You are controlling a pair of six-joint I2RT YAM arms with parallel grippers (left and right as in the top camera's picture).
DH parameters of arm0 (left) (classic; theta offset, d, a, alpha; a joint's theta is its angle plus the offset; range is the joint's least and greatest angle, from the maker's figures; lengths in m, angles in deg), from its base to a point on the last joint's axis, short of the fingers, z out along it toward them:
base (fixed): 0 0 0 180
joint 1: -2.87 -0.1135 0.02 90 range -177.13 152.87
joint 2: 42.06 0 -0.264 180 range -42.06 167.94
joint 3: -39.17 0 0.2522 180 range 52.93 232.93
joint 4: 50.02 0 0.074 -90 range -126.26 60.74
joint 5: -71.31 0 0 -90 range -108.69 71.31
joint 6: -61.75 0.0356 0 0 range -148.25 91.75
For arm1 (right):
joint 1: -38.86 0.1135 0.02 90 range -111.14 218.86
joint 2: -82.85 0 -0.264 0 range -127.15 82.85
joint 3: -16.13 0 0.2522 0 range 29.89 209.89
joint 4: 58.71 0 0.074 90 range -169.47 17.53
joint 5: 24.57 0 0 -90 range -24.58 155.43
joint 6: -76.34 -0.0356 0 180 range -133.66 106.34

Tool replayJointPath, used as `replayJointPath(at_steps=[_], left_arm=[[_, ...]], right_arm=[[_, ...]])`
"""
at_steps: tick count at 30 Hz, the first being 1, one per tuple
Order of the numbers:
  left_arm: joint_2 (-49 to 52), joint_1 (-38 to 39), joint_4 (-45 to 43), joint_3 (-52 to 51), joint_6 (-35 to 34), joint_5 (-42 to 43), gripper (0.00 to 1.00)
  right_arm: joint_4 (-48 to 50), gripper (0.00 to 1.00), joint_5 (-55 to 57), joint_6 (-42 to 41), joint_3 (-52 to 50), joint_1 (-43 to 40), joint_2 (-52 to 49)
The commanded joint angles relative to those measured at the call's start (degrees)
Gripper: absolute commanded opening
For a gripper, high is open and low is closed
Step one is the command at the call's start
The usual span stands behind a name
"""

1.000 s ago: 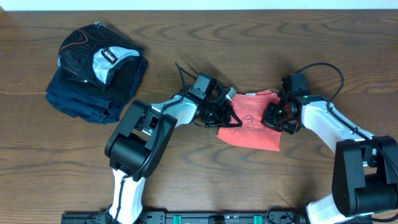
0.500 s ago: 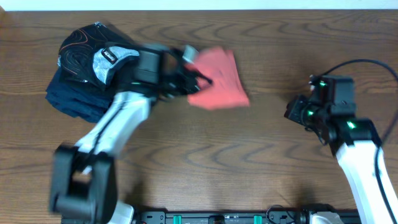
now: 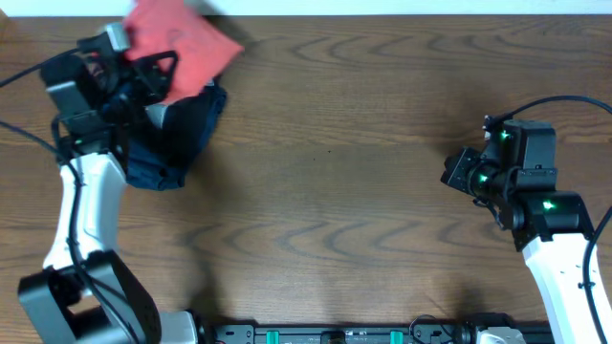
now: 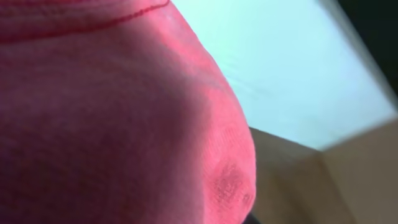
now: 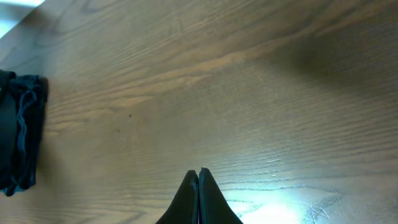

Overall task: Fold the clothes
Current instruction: 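Lift the red bundle with the left gripper onto the navy stack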

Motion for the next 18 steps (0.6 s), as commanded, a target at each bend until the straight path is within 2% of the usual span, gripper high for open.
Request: replayJointPath(at_steps=[1,6,8,9,10,12,14,15,18], left_arm=[[3.63,-1.88,-0.52,1.05,1.81,-4.96,0.06],[11.28,-4.24,2.75,1.05,1.79,-7.15,0.06],[13.25,-5.31,5.66,1.05,1.81,-10.82,0.06],[13.84,-5.99,7.15,1.05,1.86,-13.2,0.09],[13.99,-6.38,7.76,1.05,1.86,-14.25,0.17],[13.92,-7.26,8.07,1.05,1.81,-14.53,0.51],[13.2,-8.0,8.09,1.05,1.79,-11.41,0.71],[12.72,-8.39,8.11,1.05,1.79,-9.27,0.8],[10.38,-9.94,9.38,1.05,1.77,-3.76,0.9]], right_arm=[[-0.68,0.01,0.31,0.83,0.26,-0.17,-0.94],[-1.92,0.01,0.33,0.85,0.26,-0.17,-0.98],[-2.27,0.01,0.33,0.85,0.26,-0.17,-0.98],[-2.67,0.01,0.33,0.87,0.26,-0.17,-0.98],[-3.06,0.01,0.35,0.9,0.26,-0.17,-0.98],[-3.63,0.01,0.35,1.18,0.26,-0.17,-0.98],[-3.82,0.01,0.35,2.21,0.26,-0.17,-0.98],[-3.89,0.01,0.35,2.49,0.26,-0.17,-0.98],[-4.22,0.01,0.33,2.56,0.26,-0.17,-0.98]])
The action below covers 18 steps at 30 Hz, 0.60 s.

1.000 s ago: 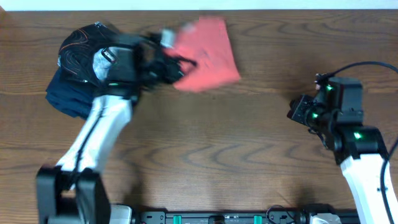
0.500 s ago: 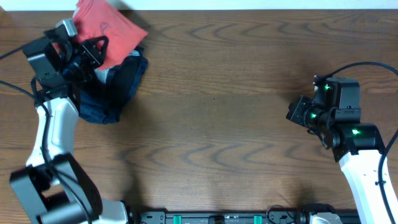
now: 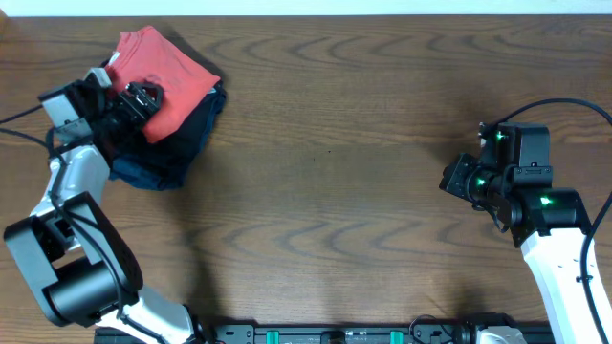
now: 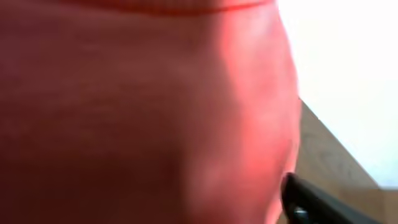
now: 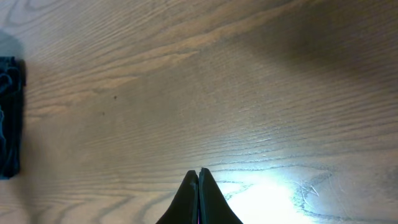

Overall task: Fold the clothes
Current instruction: 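Lift the red bundle with the left gripper onto the navy stack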

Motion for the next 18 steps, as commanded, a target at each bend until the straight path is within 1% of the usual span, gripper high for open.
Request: replayJointPath(at_steps=[1,4,5,9,10,11,13,14,15,16,18], left_arm=[[-3.17,-3.37,2.4,0.85,0.46,2.97,0.91],[-8.26,-5.46,8.11,0.85,0.5,3.56,0.96],[-10.1,-6.12,9.9,0.85,0.52,3.56,0.99],[-19.32,-9.05,16.46,0.85,1.31,4.35,0.97],[-21.68,-9.51,17.51,0.85,2.21,4.37,0.89],[-24.06,-9.68,18.21,0.85,2.75,4.35,0.77],[-27.71,-9.14,18.1,0.85,2.95,4.28,0.29],[-29.0,-8.26,17.62,0.85,3.61,3.98,0.19],[-29.99,-6.97,16.83,0.85,5.29,3.91,0.12],[-30.4,-5.14,15.8,0.85,7.91,3.91,0.1],[-29.79,-1.14,14.38,0.85,13.51,3.8,0.1]], right_arm=[[-0.48,0.01,0.35,1.46,0.26,-0.17,-0.02],[-0.9,0.01,0.33,1.49,0.26,-0.17,-0.02],[-0.9,0.01,0.35,1.46,0.26,-0.17,-0.02],[-0.22,0.01,0.35,1.46,0.26,-0.17,-0.02],[0.04,0.02,0.37,1.46,0.26,-0.17,-0.02],[0.28,0.02,0.37,1.46,0.26,-0.17,-0.02],[0.94,0.02,0.37,1.46,0.26,-0.17,-0.02],[1.31,0.02,0.39,1.46,0.26,-0.17,-0.02],[1.84,0.02,0.37,1.46,0.26,-0.17,-0.02],[2.49,0.02,0.39,1.46,0.26,-0.17,-0.02],[3.69,0.02,0.39,1.46,0.26,-0.17,-0.02]])
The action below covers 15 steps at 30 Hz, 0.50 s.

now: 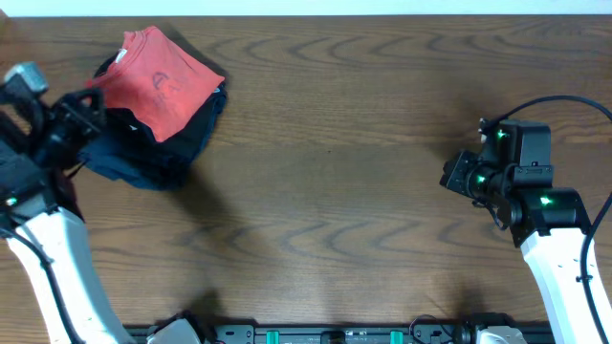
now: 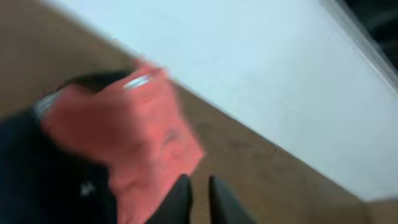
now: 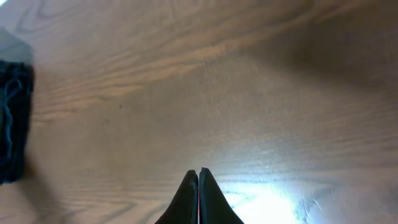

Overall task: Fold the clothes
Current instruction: 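Lift the red bundle with the left gripper onto the navy stack, then release the red bundle on the stack and withdraw the left gripper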

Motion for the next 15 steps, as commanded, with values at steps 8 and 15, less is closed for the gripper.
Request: replayJointPath(at_steps=[8,15], left_arm=[[14.27,17.22,-5.55,0.72,26.23,-13.44,0.14],[27.93,16.61,-14.51,0.72,21.84,-42.36,0.13]], right_arm=[[1.27,0.01,0.28,0.85,0.26,-0.17,-0.02],[-0.94,0.01,-2.67,0.9,0.26,-0.15,-0.02]])
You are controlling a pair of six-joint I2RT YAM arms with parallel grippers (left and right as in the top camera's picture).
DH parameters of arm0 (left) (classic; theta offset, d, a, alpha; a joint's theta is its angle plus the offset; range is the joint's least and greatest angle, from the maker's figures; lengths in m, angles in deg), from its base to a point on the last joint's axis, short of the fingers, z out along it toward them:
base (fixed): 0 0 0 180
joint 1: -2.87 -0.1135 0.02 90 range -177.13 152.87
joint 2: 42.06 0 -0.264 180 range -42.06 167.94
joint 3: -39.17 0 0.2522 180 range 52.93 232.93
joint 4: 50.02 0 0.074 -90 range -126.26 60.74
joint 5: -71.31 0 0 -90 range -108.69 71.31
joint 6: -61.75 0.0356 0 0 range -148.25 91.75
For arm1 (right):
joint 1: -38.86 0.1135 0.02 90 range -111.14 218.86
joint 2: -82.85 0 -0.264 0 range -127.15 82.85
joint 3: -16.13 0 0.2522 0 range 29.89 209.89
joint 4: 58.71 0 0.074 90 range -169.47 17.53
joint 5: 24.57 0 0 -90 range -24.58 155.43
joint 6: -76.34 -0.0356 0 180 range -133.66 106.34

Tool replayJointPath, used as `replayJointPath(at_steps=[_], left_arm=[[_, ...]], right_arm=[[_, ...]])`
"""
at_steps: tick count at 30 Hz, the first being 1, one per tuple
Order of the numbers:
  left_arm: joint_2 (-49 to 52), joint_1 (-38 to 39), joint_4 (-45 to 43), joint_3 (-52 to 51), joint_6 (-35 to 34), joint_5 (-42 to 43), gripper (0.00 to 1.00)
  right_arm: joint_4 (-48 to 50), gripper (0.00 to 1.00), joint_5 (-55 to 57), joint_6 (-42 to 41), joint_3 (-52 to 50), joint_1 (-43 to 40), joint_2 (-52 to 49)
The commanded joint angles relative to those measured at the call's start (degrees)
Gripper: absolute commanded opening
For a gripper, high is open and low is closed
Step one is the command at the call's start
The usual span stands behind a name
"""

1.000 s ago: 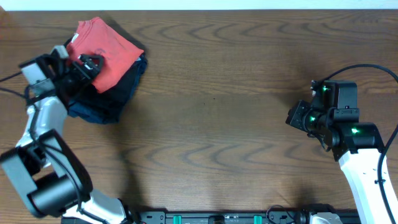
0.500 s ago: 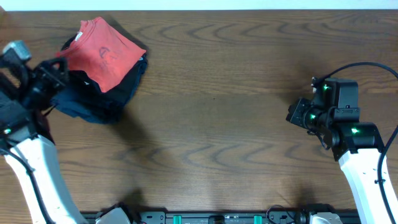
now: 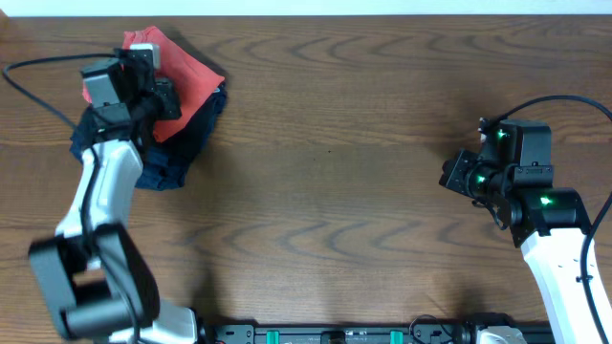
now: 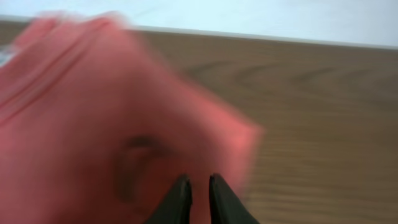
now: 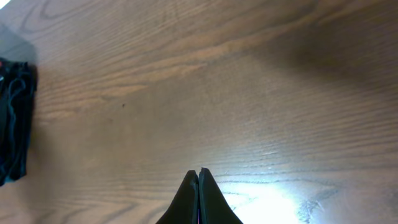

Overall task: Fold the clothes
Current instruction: 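Release the red bundle on the stack and withdraw the left gripper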

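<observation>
A folded red shirt (image 3: 184,69) lies on a stack of dark navy clothes (image 3: 182,143) at the table's far left. My left gripper (image 3: 164,96) hovers over the shirt's near-left part. In the left wrist view the blurred red shirt (image 4: 93,124) fills the left side, and my left gripper (image 4: 198,186) has its fingers nearly together with only a thin gap and nothing held. My right gripper (image 3: 445,178) stays at the right side, far from the clothes. It is shut and empty (image 5: 198,177), and the navy stack's edge (image 5: 12,124) shows at its far left.
The brown wooden table (image 3: 335,191) stretches between the two arms. Its white far edge (image 3: 382,8) runs just behind the clothes. A black rail (image 3: 335,334) lies along the near edge.
My left gripper was off to the left of the pile, near the table's left edge. Now it is above the red shirt. The shirt and the right arm have not moved.
First my left gripper held the red shirt above the navy stack. Then the shirt lay on the stack with the gripper still at it. Then the gripper had let go and stood left of the pile, and now it is over the shirt.
</observation>
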Motion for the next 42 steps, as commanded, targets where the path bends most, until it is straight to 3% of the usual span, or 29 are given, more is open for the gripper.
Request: replayJointPath(at_steps=[1,6,9,17,18,20,23,29,33,36,38,40,42], left_arm=[[5.07,-3.06,-2.1,0.48,-0.52,-17.66,0.13],[12.41,-9.66,-1.09,0.48,-5.53,-16.52,0.13],[15.15,-12.31,-1.03,0.48,-5.73,-8.31,0.12],[11.85,-11.52,0.24,0.48,-5.51,-6.36,0.14],[10.62,-11.21,0.94,0.48,-5.53,-6.14,0.17],[7.41,-10.69,2.14,0.48,-6.21,-4.83,0.37],[0.59,-10.03,4.5,0.48,-7.08,-2.25,0.57],[-15.74,-9.22,15.08,0.48,-8.07,5.75,0.7],[-25.9,-7.85,25.22,0.48,-7.06,13.38,0.74],[-33.4,-5.46,34.38,0.48,-5.86,14.16,0.77],[-38.16,-3.67,40.5,0.48,-5.84,14.16,0.78],[-42.45,-1.79,47.06,0.48,-5.86,13.97,0.78],[-45.66,0.02,53.53,0.46,-4.72,13.88,0.82]], right_arm=[[-0.94,0.01,-1.9,0.85,0.26,-0.15,0.0],[-2.12,0.01,-3.04,0.83,0.26,-0.15,0.0],[-2.43,0.01,-3.56,0.83,0.26,-0.15,0.0],[-3.67,0.01,-4.0,0.87,0.26,-0.15,0.0],[-3.78,0.01,-4.0,0.9,0.26,-0.15,0.02],[-4.07,0.01,-4.0,1.92,0.26,-0.17,0.02],[-4.15,0.01,-3.96,4.92,0.26,-0.17,0.02],[1.25,0.06,-3.93,12.59,0.48,-0.17,2.12],[6.97,0.09,-4.02,12.63,3.04,-0.17,5.77],[6.75,0.12,-4.04,12.63,6.78,-0.17,8.68],[5.22,0.18,-4.0,12.68,9.27,-0.17,10.88],[4.63,0.31,-3.98,13.22,10.45,-0.17,13.0],[4.72,0.65,-3.96,17.07,10.62,-0.2,15.61]])
